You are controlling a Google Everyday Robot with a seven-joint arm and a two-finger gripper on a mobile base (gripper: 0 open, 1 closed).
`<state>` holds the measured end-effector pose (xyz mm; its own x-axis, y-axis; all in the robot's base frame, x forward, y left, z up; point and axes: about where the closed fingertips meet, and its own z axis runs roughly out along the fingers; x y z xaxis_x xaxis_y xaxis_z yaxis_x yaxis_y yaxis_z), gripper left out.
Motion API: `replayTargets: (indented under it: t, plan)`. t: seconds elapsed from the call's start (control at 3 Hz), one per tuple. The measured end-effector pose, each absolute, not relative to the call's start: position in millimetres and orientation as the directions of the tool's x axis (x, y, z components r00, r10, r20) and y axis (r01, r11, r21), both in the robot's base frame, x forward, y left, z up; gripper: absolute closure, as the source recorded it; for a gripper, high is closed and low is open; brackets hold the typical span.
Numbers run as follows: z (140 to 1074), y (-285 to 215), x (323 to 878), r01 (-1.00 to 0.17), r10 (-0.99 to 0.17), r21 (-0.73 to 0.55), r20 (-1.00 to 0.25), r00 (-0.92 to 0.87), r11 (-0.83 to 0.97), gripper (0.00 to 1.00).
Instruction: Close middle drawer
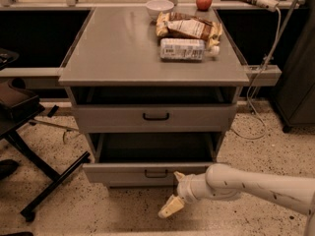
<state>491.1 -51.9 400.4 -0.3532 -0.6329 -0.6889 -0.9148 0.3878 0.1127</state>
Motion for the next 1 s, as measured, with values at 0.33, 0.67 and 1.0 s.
replayTargets:
  t: [0.33,0.67,1.0]
  plan:
    - [412.3,-36.3,507.4,-0.929,-0.642,0.070,-0.704,-0.305,0.364,0.00]
    - [414.7,-17.3,520.0,-0.941,-0.651,0.061,-0.707,-0.275,0.332,0.00]
    - [408.2,-17.6,530.4,-0.939,-0.642,0.059,-0.715,-0.277,0.340,0.00]
